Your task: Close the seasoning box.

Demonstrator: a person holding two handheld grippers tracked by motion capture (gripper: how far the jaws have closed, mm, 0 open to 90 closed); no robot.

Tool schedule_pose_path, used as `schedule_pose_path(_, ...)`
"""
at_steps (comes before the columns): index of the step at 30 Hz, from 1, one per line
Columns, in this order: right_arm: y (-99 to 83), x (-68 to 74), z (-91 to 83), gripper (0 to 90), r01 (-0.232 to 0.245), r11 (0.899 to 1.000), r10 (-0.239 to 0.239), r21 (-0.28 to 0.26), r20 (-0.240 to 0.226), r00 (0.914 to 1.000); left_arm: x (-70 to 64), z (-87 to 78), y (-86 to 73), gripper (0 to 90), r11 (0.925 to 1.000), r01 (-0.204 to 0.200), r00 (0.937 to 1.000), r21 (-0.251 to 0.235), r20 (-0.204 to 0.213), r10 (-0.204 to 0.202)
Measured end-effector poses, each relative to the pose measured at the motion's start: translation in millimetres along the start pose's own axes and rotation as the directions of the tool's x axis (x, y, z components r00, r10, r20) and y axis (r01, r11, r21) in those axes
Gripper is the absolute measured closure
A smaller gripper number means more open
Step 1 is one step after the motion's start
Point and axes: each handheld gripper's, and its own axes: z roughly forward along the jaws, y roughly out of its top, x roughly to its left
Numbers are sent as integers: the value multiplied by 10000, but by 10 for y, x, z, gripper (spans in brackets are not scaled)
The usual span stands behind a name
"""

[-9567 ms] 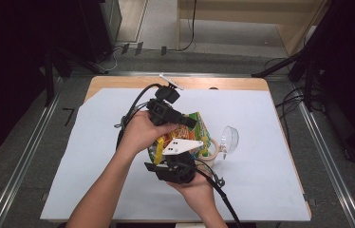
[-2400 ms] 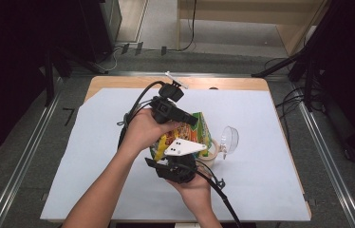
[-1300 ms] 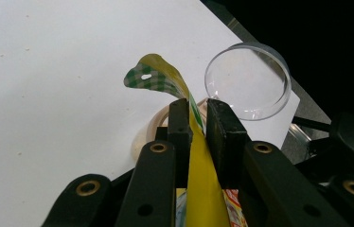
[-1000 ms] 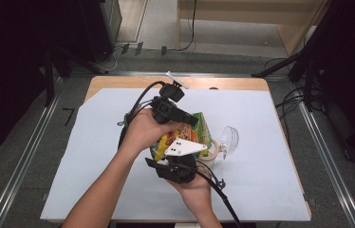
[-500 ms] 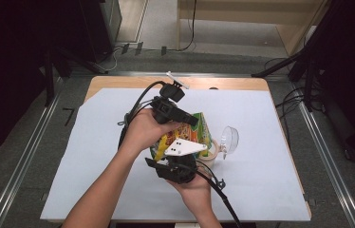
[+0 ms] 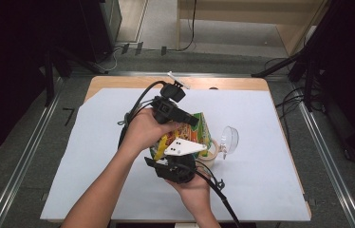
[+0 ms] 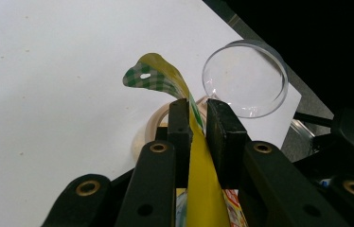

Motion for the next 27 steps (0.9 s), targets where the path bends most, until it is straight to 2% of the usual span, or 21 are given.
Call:
schedule_pose_path(17,-1,-4,6,705,-95,9999,95,59,-49,9999,-12,7,2,800,9999,-82,10000,85,3,82)
schedule_pose_path(27,10,6,-16,703,-52,9999,52,112,-46,10000,17,16,14,794,9998,97,9999,162,88,-98)
